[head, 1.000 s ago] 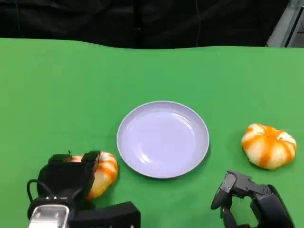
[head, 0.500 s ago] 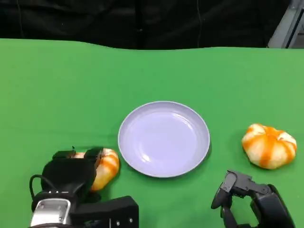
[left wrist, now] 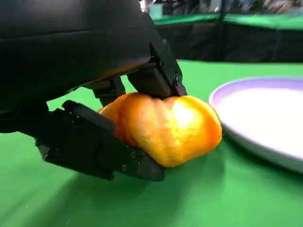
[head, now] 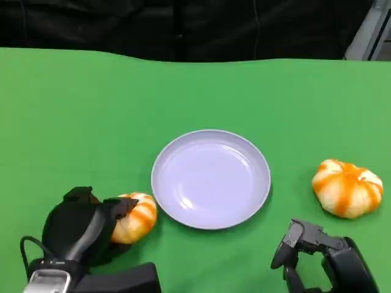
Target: Grasp the bread from the table and place it into the plate.
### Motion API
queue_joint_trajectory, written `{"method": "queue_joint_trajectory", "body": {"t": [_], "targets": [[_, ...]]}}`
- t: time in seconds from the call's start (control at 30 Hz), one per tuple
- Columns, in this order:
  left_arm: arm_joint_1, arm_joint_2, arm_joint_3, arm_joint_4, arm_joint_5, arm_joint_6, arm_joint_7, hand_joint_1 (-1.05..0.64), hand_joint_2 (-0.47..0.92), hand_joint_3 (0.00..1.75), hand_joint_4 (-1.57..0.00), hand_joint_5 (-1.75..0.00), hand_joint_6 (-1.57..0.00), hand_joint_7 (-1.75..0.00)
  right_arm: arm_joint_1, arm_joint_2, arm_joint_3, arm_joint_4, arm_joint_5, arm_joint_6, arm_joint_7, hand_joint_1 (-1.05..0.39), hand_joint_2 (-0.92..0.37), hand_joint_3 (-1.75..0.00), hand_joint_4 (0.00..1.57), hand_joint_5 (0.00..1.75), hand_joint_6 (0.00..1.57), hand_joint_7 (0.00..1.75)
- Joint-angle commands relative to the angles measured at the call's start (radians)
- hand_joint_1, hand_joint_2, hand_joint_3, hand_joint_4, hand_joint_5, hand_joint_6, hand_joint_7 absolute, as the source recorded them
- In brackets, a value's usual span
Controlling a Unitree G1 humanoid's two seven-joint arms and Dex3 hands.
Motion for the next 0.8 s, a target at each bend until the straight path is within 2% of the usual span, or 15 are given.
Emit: {"method": "queue_joint_trajectory", "body": {"t": [0.03,0.07,0.17,0.3,0.33,0.43,0.63,0.8], "targets": [[0.057,0.043,0.023,-0.082,0.002,-0.024,0.029,-0.13,0.56,0.95,-0.89,-1.58,-1.15,-0.58,-0.005,-0.010,-0.006,0.000,0.011,-0.008,-0.004,-0.52,-0.29,-1.56,0.81,1.75,0.79,1.51],[0.072,0.046,0.030,-0.099,0.000,-0.036,0.045,-0.13,0.54,0.98,-0.90,-1.58,-1.13,-0.61,-0.007,-0.011,-0.007,0.002,0.011,-0.010,-0.004,-0.52,-0.29,-1.56,0.81,1.75,0.79,1.51],[0.104,0.050,0.049,-0.137,-0.006,-0.058,0.069,-0.13,0.47,1.12,-0.89,-1.65,-1.02,-0.89,-0.010,-0.013,-0.008,0.010,0.010,-0.015,-0.004,-0.52,-0.29,-1.55,0.81,1.75,0.79,1.51],[0.127,0.045,0.071,-0.177,-0.002,-0.087,0.112,-0.12,0.43,1.18,-0.92,-1.60,-0.99,-1.00,-0.006,-0.012,-0.008,0.016,0.008,-0.028,-0.007,-0.52,-0.30,-1.55,0.82,1.75,0.78,1.51],[0.130,0.046,0.076,-0.187,0.002,-0.096,0.126,-0.11,0.41,1.19,-0.90,-1.67,-0.96,-1.12,-0.004,-0.011,-0.008,0.013,0.009,-0.026,-0.007,-0.53,-0.30,-1.55,0.82,1.75,0.78,1.51],[0.137,0.047,0.087,-0.211,0.005,-0.115,0.146,-0.10,0.39,1.21,-0.88,-1.73,-0.90,-1.28,0.003,-0.009,-0.008,0.002,0.004,-0.018,-0.010,-0.53,-0.30,-1.54,0.82,1.75,0.79,1.52],[0.121,0.039,0.101,-0.231,0.005,-0.153,0.173,-0.07,0.35,1.25,-0.89,-1.75,-0.88,-1.34,0.007,-0.005,-0.005,-0.012,0.014,-0.007,-0.004,-0.54,-0.30,-1.53,0.83,1.75,0.79,1.52],[0.050,0.017,0.087,-0.188,0.027,-0.178,0.216,-0.09,0.30,1.32,-0.91,-1.75,-0.87,-1.42,-0.001,-0.008,-0.008,-0.007,0.011,-0.004,-0.005,-0.52,-0.31,-1.53,0.81,1.75,0.78,1.52]]}}
